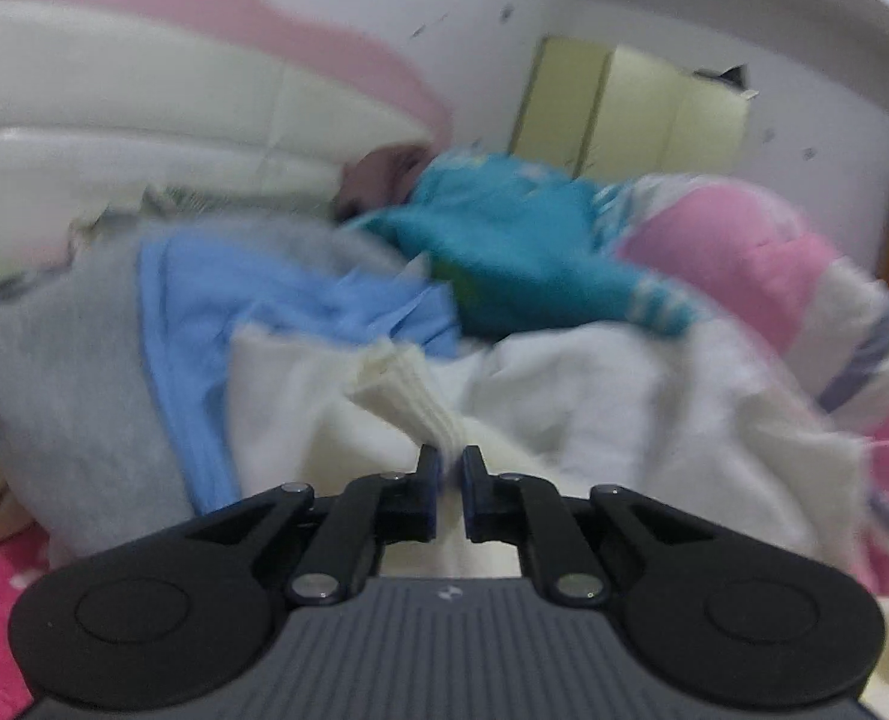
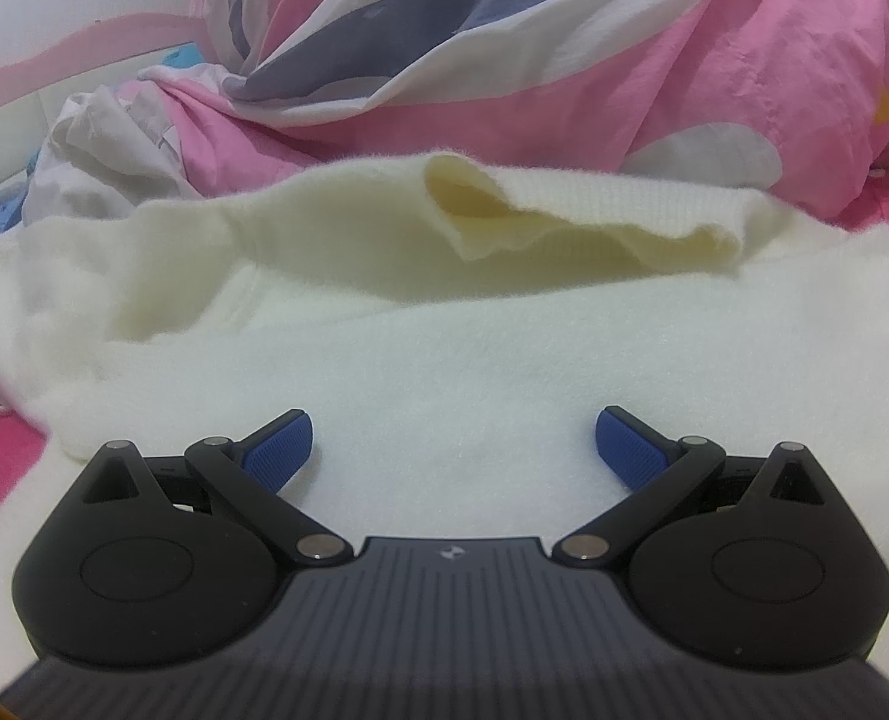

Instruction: Fold clothes

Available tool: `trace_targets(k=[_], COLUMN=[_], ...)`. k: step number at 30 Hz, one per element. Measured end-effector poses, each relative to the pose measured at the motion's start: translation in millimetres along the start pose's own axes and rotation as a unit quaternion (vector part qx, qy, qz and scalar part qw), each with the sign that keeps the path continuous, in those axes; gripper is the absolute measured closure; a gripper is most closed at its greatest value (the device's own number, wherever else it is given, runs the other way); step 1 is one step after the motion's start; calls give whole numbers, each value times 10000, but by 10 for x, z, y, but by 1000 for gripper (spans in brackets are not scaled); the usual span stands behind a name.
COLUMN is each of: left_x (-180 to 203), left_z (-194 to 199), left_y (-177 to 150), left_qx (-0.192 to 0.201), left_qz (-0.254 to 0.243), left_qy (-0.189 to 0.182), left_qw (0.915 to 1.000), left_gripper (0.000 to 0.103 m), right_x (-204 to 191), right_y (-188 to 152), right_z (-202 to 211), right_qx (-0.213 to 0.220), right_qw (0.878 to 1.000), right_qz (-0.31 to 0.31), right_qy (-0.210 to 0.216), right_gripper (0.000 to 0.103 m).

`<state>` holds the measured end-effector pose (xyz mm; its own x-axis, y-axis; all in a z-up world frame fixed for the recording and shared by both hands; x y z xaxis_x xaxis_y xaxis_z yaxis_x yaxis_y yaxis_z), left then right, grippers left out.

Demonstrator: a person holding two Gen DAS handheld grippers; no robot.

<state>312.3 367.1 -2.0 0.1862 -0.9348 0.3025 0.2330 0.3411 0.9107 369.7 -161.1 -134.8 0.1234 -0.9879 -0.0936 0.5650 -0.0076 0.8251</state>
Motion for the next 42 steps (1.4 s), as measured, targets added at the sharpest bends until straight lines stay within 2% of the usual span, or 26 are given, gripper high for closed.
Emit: trace_targets(k=[5,10,13,16,19,26,30,31,32,34,35,37,40,42], left_x=[752,1475,1883,2233,2505,2921,2978,2987,2994,2986,2977,2889,2609,2360], left_z=[403,696,816,783,662,382,297,306,319,401,445,560,754,952], left_y=[129,7,-227,-578,-956,-1886,-2231,-2225,-2213,-2114,-2056,-1827,-1341,-986], left_qx=[253,236,18,-401,-856,-1534,-1964,-1992,-2024,-2137,-2188,-2210,-2228,-2178], left_qz=[-488,-903,-1197,-1303,-1322,-1701,-2104,-2175,-2234,-2204,-2185,-2106,-1874,-1903], left_qy=[-677,-1314,-1621,-1882,-2012,-1970,-1895,-1941,-1989,-2119,-2171,-2097,-1895,-1641], left_qw=[9962,9869,9795,9726,9668,9533,9387,9356,9325,9278,9259,9289,9377,9431], left_gripper=[95,95,95,95,95,95,89,84,71,57,56,56,52,50], right_x=[27,60,82,94,115,166,177,180,185,198,206,218,220,221], right_y=[-3,0,3,-4,-5,4,10,12,11,10,10,7,7,6], right_z=[3,13,20,26,29,32,36,36,38,40,38,42,43,48], right_qx=[29,60,80,97,118,145,142,141,143,148,153,157,159,154], right_qw=[9999,9996,9993,9990,9985,9967,9959,9957,9954,9947,9942,9937,9933,9930], right_qz=[-83,-203,-282,-336,-417,-616,-689,-704,-726,-783,-817,-856,-884,-905], right_qy=[65,166,233,278,346,515,575,588,608,652,676,706,724,737], right_gripper=[1,1,1,1,1,1,1,1,1,1,1,1,1,1])
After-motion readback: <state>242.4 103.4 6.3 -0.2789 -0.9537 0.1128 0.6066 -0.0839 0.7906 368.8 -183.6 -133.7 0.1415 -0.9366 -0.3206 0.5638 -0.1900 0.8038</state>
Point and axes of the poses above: each gripper's, at about its wrist camera, not at the fingertips, and z roughly against the way its jaws point, x to its right, y to its top, the point moved 5 cm from there along -z, roughly the way its jaws point, and after that the axes turned 11 degrees about -y, right-handed, at the moved point
